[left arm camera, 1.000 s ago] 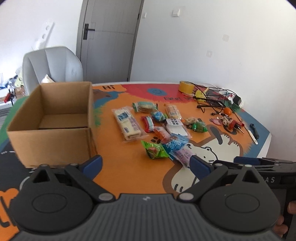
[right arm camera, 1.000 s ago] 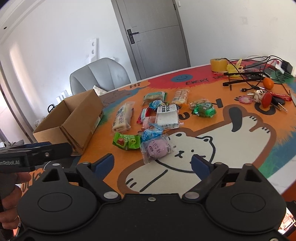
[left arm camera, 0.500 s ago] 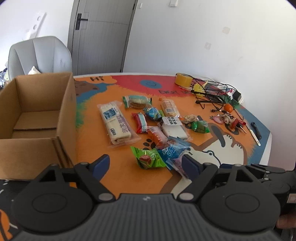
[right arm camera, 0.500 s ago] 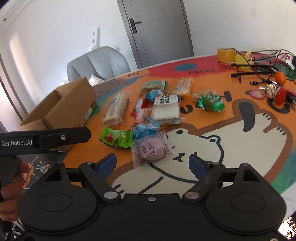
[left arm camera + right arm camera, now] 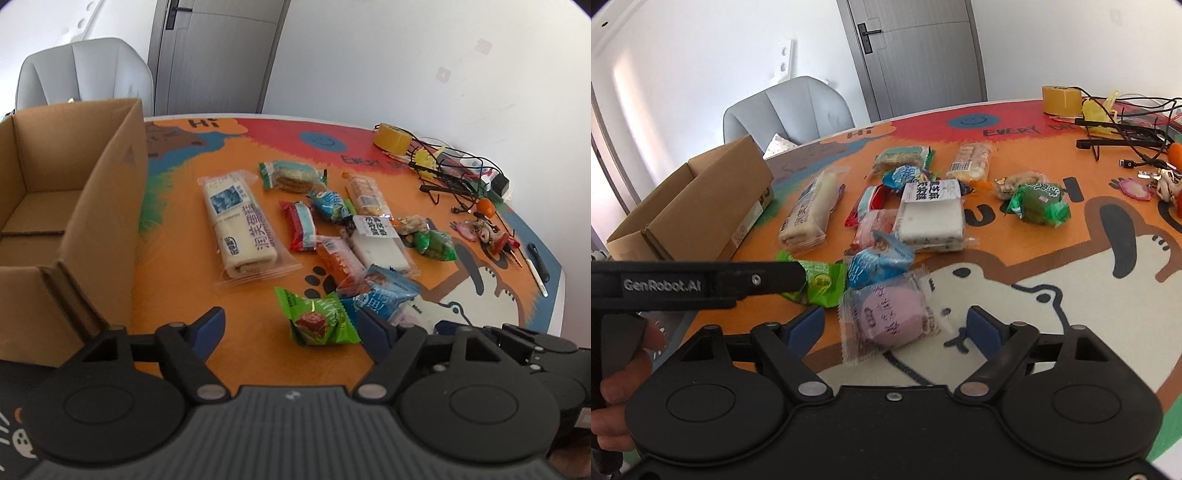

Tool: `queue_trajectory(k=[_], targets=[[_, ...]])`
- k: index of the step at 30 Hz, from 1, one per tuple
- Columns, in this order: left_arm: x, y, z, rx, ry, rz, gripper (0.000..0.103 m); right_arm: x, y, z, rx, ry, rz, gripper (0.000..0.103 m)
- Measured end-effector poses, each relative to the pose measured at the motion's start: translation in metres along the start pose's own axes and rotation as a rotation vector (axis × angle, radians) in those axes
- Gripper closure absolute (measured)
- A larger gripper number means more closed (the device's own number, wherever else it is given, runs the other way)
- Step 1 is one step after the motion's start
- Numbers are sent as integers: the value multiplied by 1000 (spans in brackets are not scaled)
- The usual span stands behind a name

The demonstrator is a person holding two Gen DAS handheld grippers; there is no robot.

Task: Organize snacks
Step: 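Grasp the green snack pack with the left tool while the right tool grasps the pink round pack, then carry the green pack with the left tool while the right tool carries the pink pack to the box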

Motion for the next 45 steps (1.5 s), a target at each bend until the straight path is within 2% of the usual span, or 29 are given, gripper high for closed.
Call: queue_trajectory(k=[2, 3, 5, 10, 12, 14, 16, 19, 20, 29, 37, 45], targets=[[-5, 0, 0, 1, -2, -4, 26, 1, 0, 1, 9, 5, 5, 38], [-8, 1, 0, 0, -7, -8, 27, 0, -1, 2, 14, 6, 7, 40], [-14, 1, 0, 5, -4, -15, 31, 1, 0, 4, 23, 12, 9, 50], [-22, 1, 4, 2, 4, -11, 35, 4, -1, 15, -18, -5, 4, 59], [-25, 0, 7, -10, -2, -7, 42, 4, -1, 18, -38, -13, 0, 61], [-26, 1, 10, -33, -9, -12, 58, 5, -1, 20, -56, -17, -4, 62], [-25, 3, 10, -44, -9, -12, 69, 7, -1, 20, -66, -18, -4, 62], [-20, 4, 7, -34, -6, 2, 73, 10, -1, 19, -74, -18, 0, 62], [-16, 4, 7, -40, -6, 13, 77, 11, -2, 19, -78, -18, 0, 63], [26, -4, 14, -77, 0, 111, 77, 29, -11, 7, -83, -26, 53, 63], [74, -14, 11, -96, -44, 184, 77, 38, -22, -14, -83, -69, 98, 63], [114, -18, -14, -76, -109, 235, 77, 40, -34, -47, -51, -136, 123, 63]])
Point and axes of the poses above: each gripper's, at about its wrist camera, not at the fingertips, and x roughly against the way its jaws point, z to its right, y to its underside, the point moved 2 cm from there along -x, roughly the way its jaws point, and after that the axes turned 10 degrees about y, right-handed, at the moved point
